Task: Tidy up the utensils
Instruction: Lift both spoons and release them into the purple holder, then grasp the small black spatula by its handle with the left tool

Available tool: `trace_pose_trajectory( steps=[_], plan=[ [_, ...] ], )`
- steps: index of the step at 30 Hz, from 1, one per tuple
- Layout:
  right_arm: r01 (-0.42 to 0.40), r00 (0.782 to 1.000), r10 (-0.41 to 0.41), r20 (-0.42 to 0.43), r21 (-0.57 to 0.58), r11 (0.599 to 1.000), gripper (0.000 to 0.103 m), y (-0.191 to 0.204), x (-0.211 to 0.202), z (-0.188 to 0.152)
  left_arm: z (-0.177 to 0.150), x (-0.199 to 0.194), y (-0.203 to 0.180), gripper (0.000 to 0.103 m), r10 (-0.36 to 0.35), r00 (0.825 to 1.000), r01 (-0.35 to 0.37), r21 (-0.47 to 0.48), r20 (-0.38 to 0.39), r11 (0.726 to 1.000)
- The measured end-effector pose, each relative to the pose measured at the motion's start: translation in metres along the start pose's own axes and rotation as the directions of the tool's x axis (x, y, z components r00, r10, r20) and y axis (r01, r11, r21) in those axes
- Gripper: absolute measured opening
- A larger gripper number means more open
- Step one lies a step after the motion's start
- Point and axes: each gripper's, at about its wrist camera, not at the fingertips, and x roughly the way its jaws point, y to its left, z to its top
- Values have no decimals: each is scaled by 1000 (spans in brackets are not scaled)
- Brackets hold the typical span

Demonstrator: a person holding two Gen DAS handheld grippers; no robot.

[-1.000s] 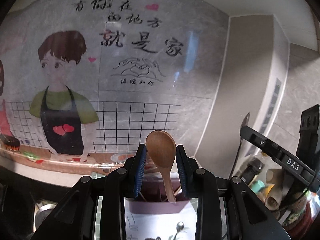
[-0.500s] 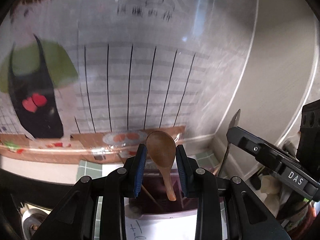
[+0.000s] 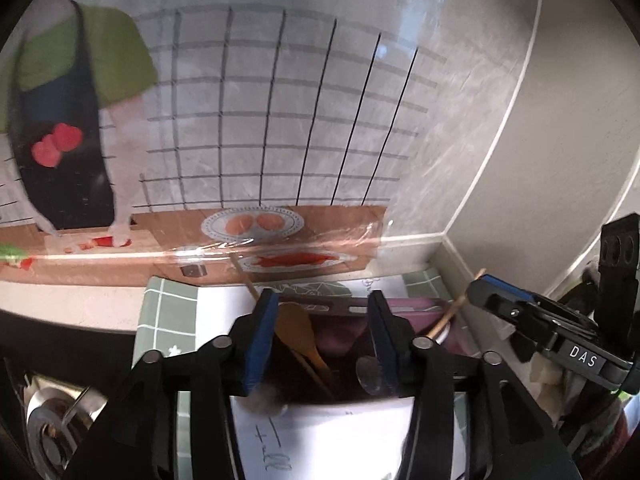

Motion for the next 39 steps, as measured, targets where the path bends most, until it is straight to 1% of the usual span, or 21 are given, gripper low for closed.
trace_pose_trajectory(
  steps=[2,5,7,9,10,12,14,16,17,19,21,23,24,25,28,31,32,34,36,37,39],
  plan=[
    [19,1000,-19,11,-41,999,39,8,-21,-3,-7,-20,0,60,8,1000,-8,-13,14,1000],
    [42,999,-43,-10,-83,996,42,16,-44,-16,-29,-48,1,63,35,999,-35,-26,14,999],
    [40,998,-45,-52,-103,994,43,19,-53,-30,-52,-62,3,65,54,999,-54,-35,-2,998],
    [26,991,-43,-124,-135,990,43,23,-55,-50,-77,-71,9,65,78,996,-79,-58,-32,995],
    [18,987,-41,-154,-151,988,43,25,-54,-58,-93,-74,12,65,75,996,-79,-79,-52,994],
    [-21,970,-26,-242,-190,981,43,32,-47,-79,-118,-79,19,65,74,994,-83,-112,-85,990],
    [-71,935,-17,-354,-235,970,43,38,-35,-102,-141,-83,24,65,81,991,-96,-136,-110,986],
    [-73,908,-57,-416,-290,954,43,44,-24,-123,-164,-89,29,65,97,987,-118,-159,-131,980],
    [-59,899,-90,-429,-323,944,43,46,-17,-134,-173,-91,29,65,101,985,-123,-168,-138,978],
    [-37,888,-133,-440,-356,934,43,46,-3,-148,-190,-96,31,65,109,983,-136,-182,-150,974],
    [-2,885,-170,-434,-368,930,38,44,12,-156,-207,-103,32,65,121,981,-150,-192,-152,970],
    [15,892,-186,-413,-384,923,23,43,20,-160,-221,-109,32,65,131,980,-160,-200,-151,967],
    [21,896,-192,-402,-392,920,14,45,24,-160,-226,-111,32,66,129,980,-158,-200,-153,967],
    [24,898,-196,-394,-401,916,12,47,27,-160,-232,-112,30,66,121,980,-152,-197,-157,969],
    [7,894,-188,-406,-407,913,12,52,37,-157,-243,-112,26,67,100,979,-132,-178,-178,975],
    [-88,879,-110,-464,-385,918,13,61,36,-162,-250,-111,23,68,88,977,-121,-163,-196,979],
    [-115,877,-92,-472,-391,913,15,66,34,-163,-250,-111,24,68,91,976,-125,-164,-198,979],
    [-164,877,-68,-475,-431,887,24,79,26,-171,-251,-110,26,69,91,975,-127,-171,-203,977],
    [-129,891,-121,-438,-499,857,24,87,25,-176,-250,-107,28,69,95,974,-131,-166,-208,977],
    [-104,894,-142,-426,-505,857,24,86,28,-175,-249,-105,28,69,88,974,-124,-165,-207,978],
    [-48,887,-173,-427,-460,887,23,74,40,-169,-243,-99,24,69,50,979,-82,-159,-197,984]
  ],
)
